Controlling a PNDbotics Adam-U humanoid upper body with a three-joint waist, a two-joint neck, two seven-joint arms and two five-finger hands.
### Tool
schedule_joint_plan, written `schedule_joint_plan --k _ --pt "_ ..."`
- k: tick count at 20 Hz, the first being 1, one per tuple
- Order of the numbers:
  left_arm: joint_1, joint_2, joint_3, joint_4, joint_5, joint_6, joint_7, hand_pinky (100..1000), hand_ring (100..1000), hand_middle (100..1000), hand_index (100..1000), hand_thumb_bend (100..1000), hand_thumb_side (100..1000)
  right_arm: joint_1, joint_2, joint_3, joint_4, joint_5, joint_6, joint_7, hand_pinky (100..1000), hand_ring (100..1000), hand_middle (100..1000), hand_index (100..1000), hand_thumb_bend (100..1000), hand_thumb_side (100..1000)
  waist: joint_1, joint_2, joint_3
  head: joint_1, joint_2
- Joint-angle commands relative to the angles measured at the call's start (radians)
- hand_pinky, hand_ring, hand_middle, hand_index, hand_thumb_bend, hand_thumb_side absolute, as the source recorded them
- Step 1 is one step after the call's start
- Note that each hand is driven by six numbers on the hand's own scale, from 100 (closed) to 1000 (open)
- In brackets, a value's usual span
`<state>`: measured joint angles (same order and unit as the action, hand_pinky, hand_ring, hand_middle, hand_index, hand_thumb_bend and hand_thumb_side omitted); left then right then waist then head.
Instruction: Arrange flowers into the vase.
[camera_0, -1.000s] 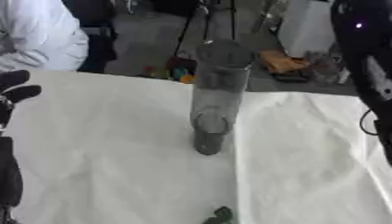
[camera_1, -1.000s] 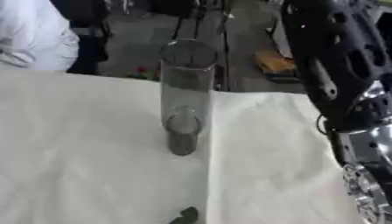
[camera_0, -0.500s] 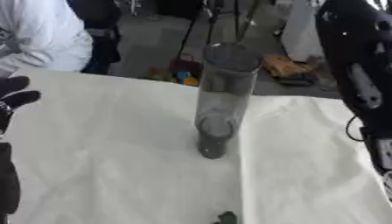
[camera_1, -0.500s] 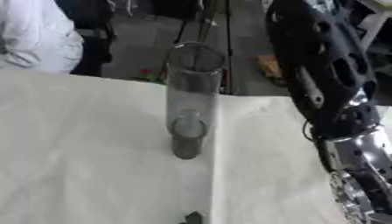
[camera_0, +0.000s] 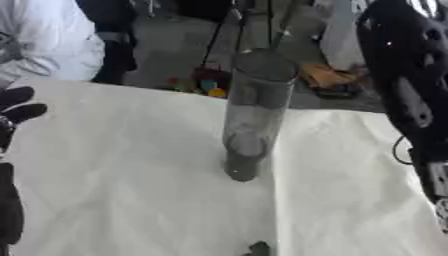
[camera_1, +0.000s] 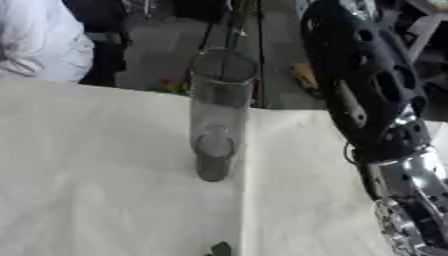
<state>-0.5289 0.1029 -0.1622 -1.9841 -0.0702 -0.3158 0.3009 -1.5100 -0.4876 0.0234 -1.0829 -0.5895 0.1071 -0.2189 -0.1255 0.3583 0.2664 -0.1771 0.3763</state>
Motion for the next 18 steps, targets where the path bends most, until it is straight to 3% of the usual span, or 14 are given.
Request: schedule_joint_plan --k 1,18 --pt "-0.013 0.002 0.001 -0.016 0.003 -0.001 -0.001 691 719 780 863 280 941 -0.015 -0.014 0.000 -0.014 0.015 0.008 0.003 100 100 100 114 366 310 0.008 -0.020 -0.001 -0.002 -0.008" --pt "-0.019 -0.005 0.000 -0.016 0.003 -0.001 0.000 695 721 782 864 279 943 0.037 -0.026 -0.008 -0.027 -0.024 0.069 0.018 100 100 100 116 355 324 0.008 -0.002 0.004 0.001 -0.019"
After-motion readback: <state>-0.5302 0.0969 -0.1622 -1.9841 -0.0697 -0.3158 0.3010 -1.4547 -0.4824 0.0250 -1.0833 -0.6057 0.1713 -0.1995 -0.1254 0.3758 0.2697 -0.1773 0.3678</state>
